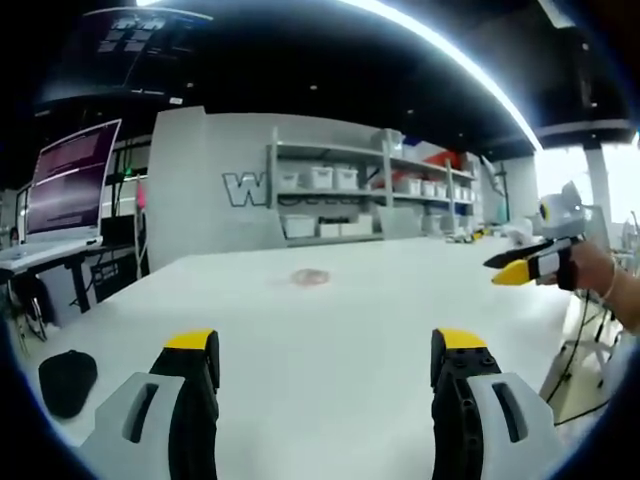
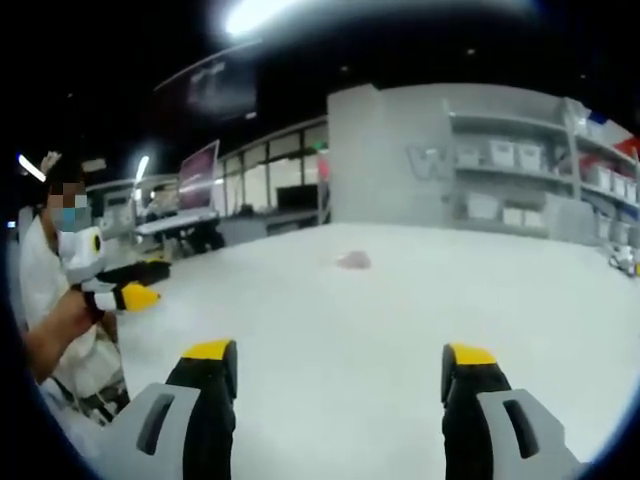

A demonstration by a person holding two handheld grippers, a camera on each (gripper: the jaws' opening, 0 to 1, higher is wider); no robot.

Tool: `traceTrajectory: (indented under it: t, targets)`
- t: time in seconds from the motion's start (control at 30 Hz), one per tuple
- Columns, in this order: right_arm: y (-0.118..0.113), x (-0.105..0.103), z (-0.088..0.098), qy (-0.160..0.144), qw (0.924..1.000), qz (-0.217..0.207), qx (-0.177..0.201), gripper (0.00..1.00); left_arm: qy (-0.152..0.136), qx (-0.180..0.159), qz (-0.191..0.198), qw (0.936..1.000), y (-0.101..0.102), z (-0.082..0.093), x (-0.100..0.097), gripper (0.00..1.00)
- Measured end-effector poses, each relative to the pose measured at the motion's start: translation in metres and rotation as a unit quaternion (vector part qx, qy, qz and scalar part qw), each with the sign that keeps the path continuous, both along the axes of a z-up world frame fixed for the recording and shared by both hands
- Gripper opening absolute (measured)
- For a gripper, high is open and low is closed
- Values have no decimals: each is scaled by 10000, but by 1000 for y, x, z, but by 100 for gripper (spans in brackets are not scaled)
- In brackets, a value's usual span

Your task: Open the resealable bag by pulling the two sides of the seal apart until the entire bag opening is separated and visibly accessible.

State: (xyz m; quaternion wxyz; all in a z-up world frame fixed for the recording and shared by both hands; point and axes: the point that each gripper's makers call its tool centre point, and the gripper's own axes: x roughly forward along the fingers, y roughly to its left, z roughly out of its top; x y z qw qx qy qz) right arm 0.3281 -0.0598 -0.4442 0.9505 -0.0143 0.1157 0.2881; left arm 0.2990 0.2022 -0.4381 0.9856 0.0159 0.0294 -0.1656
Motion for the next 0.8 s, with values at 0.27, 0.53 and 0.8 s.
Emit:
traceTrajectory:
  t: [0.27,0.53,0.8]
  targets:
    - [1,2,-1,6,10000,-17,27,84,-12,15,6,10000,0,2,0,85]
    - [3,6,-3,45,10000,-11,32,84,-1,10,2,10000,0,1,0,85]
    - [9,9,-4,52,10000,31,33,84,-15,13,9,10000,2,2,-1,85]
